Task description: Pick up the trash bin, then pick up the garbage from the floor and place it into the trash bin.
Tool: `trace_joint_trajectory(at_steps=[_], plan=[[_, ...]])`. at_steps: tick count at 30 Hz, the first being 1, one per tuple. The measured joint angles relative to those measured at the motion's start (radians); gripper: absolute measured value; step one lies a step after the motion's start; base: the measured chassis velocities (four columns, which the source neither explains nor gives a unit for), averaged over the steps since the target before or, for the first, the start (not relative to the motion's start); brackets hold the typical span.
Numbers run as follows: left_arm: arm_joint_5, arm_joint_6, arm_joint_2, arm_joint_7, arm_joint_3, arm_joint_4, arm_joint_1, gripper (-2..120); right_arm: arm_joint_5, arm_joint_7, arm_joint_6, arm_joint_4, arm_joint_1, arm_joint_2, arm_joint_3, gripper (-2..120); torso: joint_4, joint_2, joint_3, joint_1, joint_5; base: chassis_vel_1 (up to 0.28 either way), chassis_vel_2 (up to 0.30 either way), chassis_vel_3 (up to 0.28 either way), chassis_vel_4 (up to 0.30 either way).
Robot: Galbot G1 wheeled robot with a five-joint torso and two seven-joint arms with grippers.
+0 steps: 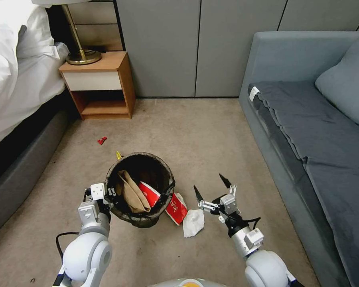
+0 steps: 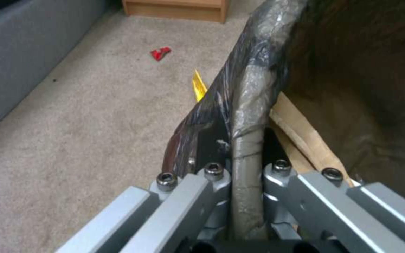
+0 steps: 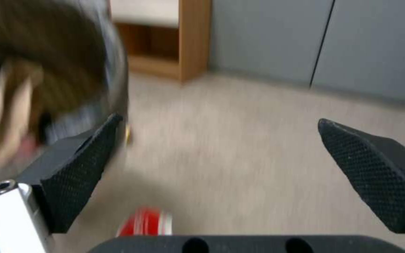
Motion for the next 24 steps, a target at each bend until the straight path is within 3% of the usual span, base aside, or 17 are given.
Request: trace_joint_trajectory(at_steps=[4, 6, 12, 18, 24], plan=[[0.000, 0.001, -0.003, -0.001, 0.003, 0.000, -0.003, 0, 0.065, -0.004, -0.066, -0.053, 0.035, -0.038, -0.041, 100, 0.0001, 0.000, 0.000, 0.000, -0.0002, 0.000, 0.000, 0.000, 0.000], [0.001, 0.001, -0.010, -0.002, 0.009, 0.001, -0.006, 0, 0.107, -0.007, -0.115, -0.141, 0.084, -0.068, -0.110, 100, 0.0000, 0.000, 0.000, 0.000, -0.0001, 0.000, 0.000, 0.000, 0.000], [-0.006, 0.006, -0.019, -0.003, 0.016, 0.001, -0.005, 0, 0.110, -0.027, -0.143, -0.250, 0.130, -0.063, -0.181, 100, 0.0000, 0.000, 0.000, 0.000, -0.0003, 0.000, 0.000, 0.000, 0.000], [-0.005, 0.007, -0.025, -0.004, 0.022, 0.004, -0.009, 0, 0.053, -0.112, -0.094, -0.404, 0.187, -0.038, -0.223, 100, -0.0001, 0.000, 0.000, 0.000, 0.0000, 0.000, 0.000, 0.000, 0.000], [0.005, 0.009, -0.032, -0.004, 0.034, 0.006, -0.007, 0, 0.041, -0.184, -0.050, -0.478, 0.244, -0.013, -0.239, 100, 0.0000, 0.000, 0.000, 0.000, -0.0001, 0.000, 0.000, 0.000, 0.000]])
